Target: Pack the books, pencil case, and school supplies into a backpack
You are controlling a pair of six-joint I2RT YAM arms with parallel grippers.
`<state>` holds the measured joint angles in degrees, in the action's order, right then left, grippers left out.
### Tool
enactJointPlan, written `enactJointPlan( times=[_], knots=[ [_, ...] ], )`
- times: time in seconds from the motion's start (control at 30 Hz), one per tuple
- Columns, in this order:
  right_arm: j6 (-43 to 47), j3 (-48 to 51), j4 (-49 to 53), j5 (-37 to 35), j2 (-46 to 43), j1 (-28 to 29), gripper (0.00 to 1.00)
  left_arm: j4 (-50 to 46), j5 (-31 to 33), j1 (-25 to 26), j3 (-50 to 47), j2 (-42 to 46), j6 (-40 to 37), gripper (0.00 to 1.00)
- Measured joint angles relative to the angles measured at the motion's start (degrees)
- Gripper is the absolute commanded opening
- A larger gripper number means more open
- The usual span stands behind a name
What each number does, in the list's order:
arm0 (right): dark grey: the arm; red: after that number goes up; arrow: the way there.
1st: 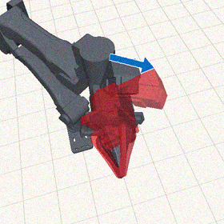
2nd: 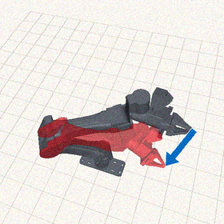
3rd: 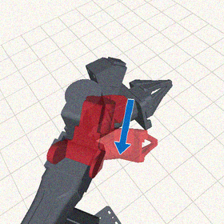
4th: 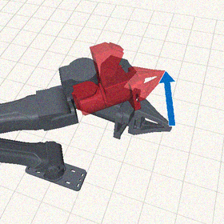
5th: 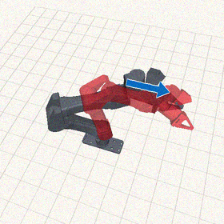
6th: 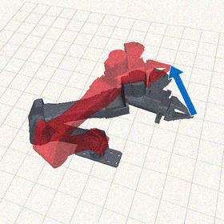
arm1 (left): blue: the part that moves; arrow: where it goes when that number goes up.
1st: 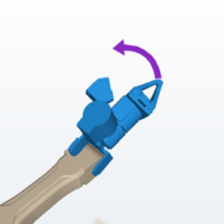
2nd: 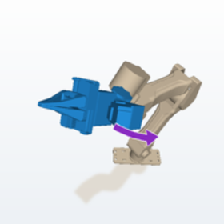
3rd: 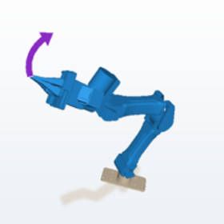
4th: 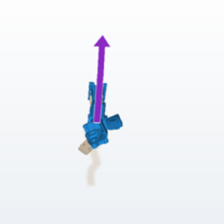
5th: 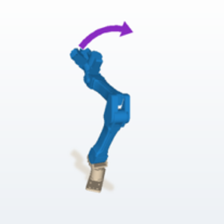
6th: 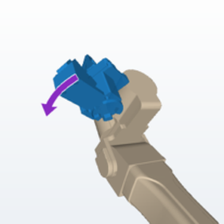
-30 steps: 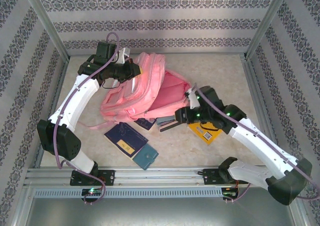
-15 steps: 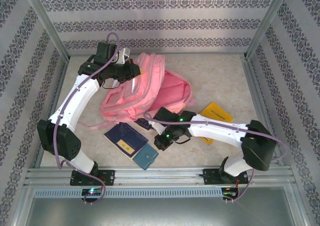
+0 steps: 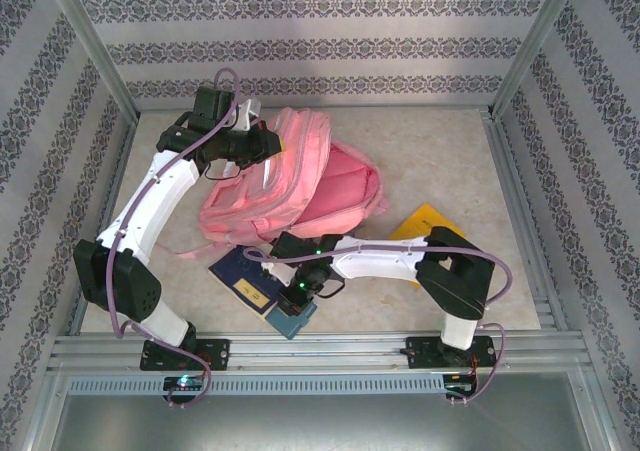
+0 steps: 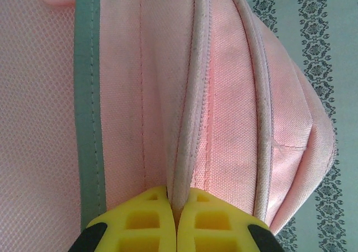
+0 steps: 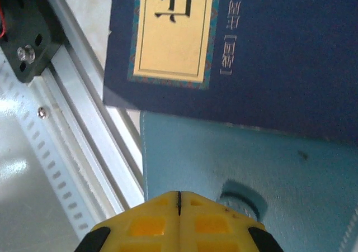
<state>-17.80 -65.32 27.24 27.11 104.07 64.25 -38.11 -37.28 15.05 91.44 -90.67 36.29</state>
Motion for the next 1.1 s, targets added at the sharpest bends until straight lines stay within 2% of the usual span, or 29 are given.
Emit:
enactJointPlan(
  times=[0.17,0.27,0.37,0.57,0.67,0.8,0.83,0.9,1.03,1.1],
  knots=[
    [-2.36,-0.20,-0.98,-2.69,2.67,0.04,0.00,0.00,0.00,0.22,-0.22,0.11,0.00,0.00],
    [-4.87,1.66,-2.25,-6.86,1.31,-0.02,0.00,0.02,0.00,0.37,-0.48,0.11,0.00,0.00],
    [-7.76,6.60,-3.34,-11.52,-3.28,-1.70,0.00,0.09,-0.04,0.37,-0.59,0.11,0.02,0.00],
    [-13.27,18.10,-2.71,-18.56,-15.04,-9.94,0.00,0.44,-0.07,0.37,-0.59,0.11,0.22,0.00],
    [-13.92,20.00,-0.96,-18.95,-18.91,-11.63,0.21,0.46,-0.07,0.37,-0.59,0.11,0.22,0.00],
    [-13.62,20.09,1.60,-19.41,-24.94,-12.61,0.36,0.48,-0.07,0.37,-0.59,0.11,0.22,0.00],
    [-13.64,20.09,2.08,-19.37,-26.58,-13.33,0.37,0.48,-0.09,0.37,-0.59,0.09,0.22,0.00],
    [-13.79,20.09,2.75,-18.23,-28.81,-15.69,0.35,0.48,-0.09,0.37,-0.59,0.09,0.24,0.00],
    [-13.90,20.55,3.69,-15.17,-29.70,-19.82,0.06,0.48,-0.09,0.37,-0.59,0.09,0.24,0.00],
    [-13.55,21.64,4.24,-13.27,-29.66,-19.85,0.00,0.48,-0.07,0.37,-0.59,0.09,0.24,0.00]
  ],
)
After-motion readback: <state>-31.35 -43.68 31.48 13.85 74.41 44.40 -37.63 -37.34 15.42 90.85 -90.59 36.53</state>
